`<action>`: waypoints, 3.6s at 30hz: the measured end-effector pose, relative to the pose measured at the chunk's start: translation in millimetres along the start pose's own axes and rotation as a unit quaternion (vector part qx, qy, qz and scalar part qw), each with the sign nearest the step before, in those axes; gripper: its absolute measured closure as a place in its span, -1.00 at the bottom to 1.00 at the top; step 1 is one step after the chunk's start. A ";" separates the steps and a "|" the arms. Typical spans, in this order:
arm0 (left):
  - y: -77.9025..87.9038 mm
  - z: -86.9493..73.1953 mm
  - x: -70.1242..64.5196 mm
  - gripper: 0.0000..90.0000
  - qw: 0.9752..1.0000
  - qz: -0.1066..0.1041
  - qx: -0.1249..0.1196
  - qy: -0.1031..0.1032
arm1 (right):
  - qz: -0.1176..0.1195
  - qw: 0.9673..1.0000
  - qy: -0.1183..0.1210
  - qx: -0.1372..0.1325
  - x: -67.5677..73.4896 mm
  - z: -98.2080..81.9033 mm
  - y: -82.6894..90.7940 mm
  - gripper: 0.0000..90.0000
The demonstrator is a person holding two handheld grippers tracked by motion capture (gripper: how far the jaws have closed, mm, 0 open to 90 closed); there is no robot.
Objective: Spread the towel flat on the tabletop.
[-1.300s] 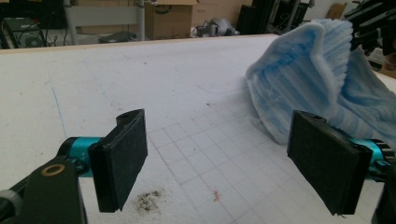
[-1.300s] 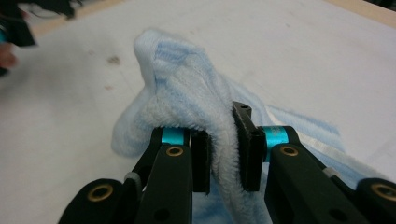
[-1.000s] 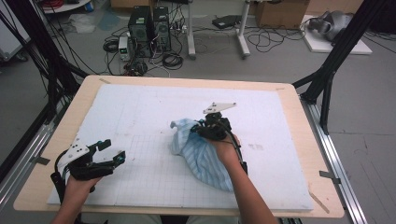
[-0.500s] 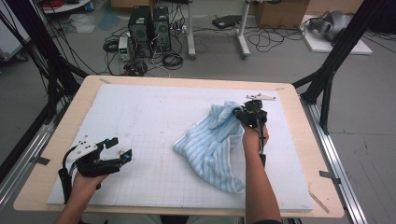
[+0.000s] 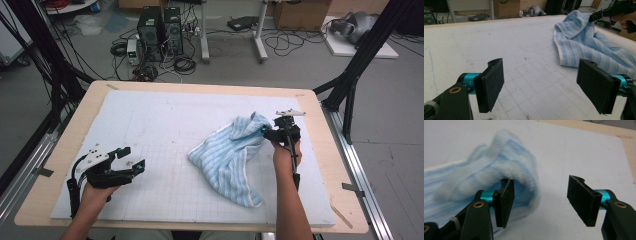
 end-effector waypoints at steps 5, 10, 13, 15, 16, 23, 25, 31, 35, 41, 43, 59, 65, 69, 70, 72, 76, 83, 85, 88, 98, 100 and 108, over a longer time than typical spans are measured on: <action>-2.3 1.5 -1.6 -0.50 1.000 -0.004 -0.002 0.001 | 0.052 0.997 0.028 -0.044 7.7 -9.5 21.5 -0.20; -7.2 6.9 -3.6 -0.46 1.000 -0.014 0.003 -0.004 | 0.079 0.993 0.044 -0.073 14.5 -30.3 36.3 -0.20; -14.7 15.6 -7.1 -0.42 1.000 -0.028 0.007 -0.012 | 0.091 0.990 0.054 -0.088 17.9 -47.1 44.3 -0.20; -21.0 20.3 -8.7 -0.41 0.999 -0.036 0.012 -0.011 | 0.095 0.989 0.056 -0.095 19.1 -57.7 48.6 -0.21; -25.0 23.1 -9.8 -0.41 0.999 -0.038 0.014 -0.014 | 0.093 0.989 0.058 -0.097 19.6 -62.4 50.2 -0.23; -59.2 41.9 -27.2 -0.45 0.997 -0.070 0.023 -0.032 | 0.082 0.986 0.077 -0.123 28.4 -82.4 58.5 -0.33; -71.0 46.4 -34.2 -0.45 0.996 -0.069 0.033 -0.046 | 0.084 0.985 0.076 -0.128 30.0 -82.5 59.8 -0.34; -107.5 49.5 -50.1 -0.30 0.991 -0.080 0.083 -0.063 | 0.098 0.983 0.080 -0.137 38.1 -82.4 64.7 -0.34; -130.5 44.6 -58.3 -0.25 0.986 -0.084 0.122 -0.076 | 0.105 0.982 0.077 -0.135 38.8 -84.6 66.5 -0.35; -154.1 36.2 -63.2 -0.08 0.978 -0.061 0.175 -0.097 | 0.111 0.982 0.080 -0.131 38.0 -87.7 67.3 -0.35; -159.2 29.3 -64.0 0.21 0.971 -0.051 0.205 -0.111 | 0.114 0.982 0.084 -0.126 39.9 -88.3 66.7 -0.35; -95.7 26.7 -22.6 0.85 0.990 -0.033 0.122 -0.067 | 0.149 0.973 0.142 -0.107 81.9 -76.5 56.3 -0.35; -55.2 13.8 4.8 0.85 0.994 -0.010 0.102 -0.042 | 0.166 0.967 0.169 -0.095 109.4 -66.6 45.9 -0.35; -35.0 6.0 13.9 0.85 0.995 0.001 0.092 -0.033 | 0.187 0.961 0.183 -0.084 131.0 -58.9 36.7 -0.33; -31.7 5.2 14.5 0.85 0.996 0.004 0.085 -0.032 | 0.195 0.959 0.189 -0.080 137.1 -56.7 34.4 -0.28; -27.1 3.3 15.1 0.85 0.996 0.002 0.080 -0.028 | 0.208 0.954 0.203 -0.069 150.4 -53.0 29.9 -0.21; -26.6 -1.4 12.0 0.84 0.996 -0.005 0.084 -0.029 | 0.227 0.948 0.219 -0.053 174.1 -48.4 15.2 -0.06; -25.7 -4.4 7.9 0.84 0.996 -0.015 0.081 -0.029 | 0.243 0.943 0.226 -0.011 203.0 -45.1 -10.3 0.70; -25.1 -5.3 7.1 0.84 0.996 -0.016 0.081 -0.029 | 0.250 0.940 0.232 -0.013 202.1 -45.8 -11.7 0.94; -23.8 -6.6 3.1 0.84 0.996 -0.025 0.079 -0.028 | 0.256 0.941 0.218 -0.034 193.6 -43.7 -4.6 0.95; -36.3 2.3 -17.6 0.84 0.996 -0.065 0.051 -0.036 | 0.173 0.967 0.170 -0.078 122.6 -56.8 33.2 0.95; -43.2 10.1 -18.2 0.85 0.996 -0.067 0.044 -0.036 | 0.161 0.972 0.152 -0.080 109.1 -57.3 34.1 0.95; -79.5 42.3 -4.2 0.85 0.998 -0.049 0.038 -0.030 | 0.118 0.982 0.130 -0.075 88.1 -40.3 18.0 0.95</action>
Point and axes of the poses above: each handheld gripper's, and its own axes: y roughly backward along the jaws, z roughly out of its top, x roughly to its left, the point moved 4 cm from there along -y, roughly forward along the jaws, and after that the axes turned 13 degrees about x, right-handed, at the moved point
